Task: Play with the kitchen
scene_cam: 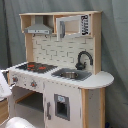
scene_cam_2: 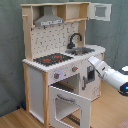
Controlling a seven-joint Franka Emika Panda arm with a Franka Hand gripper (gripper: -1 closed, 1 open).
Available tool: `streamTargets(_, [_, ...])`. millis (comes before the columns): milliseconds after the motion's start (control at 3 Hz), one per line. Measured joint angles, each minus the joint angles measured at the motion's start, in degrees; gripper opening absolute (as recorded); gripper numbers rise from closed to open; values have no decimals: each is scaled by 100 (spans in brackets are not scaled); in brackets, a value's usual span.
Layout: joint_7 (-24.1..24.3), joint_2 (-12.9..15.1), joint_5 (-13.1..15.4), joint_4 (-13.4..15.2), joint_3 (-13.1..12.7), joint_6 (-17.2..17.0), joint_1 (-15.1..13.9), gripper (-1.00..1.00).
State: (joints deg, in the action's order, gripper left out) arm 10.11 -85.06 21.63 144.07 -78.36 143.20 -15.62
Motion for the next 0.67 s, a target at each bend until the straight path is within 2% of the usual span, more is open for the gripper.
streamTargets(667, [47,15,-5,848,-22,899,441,100])
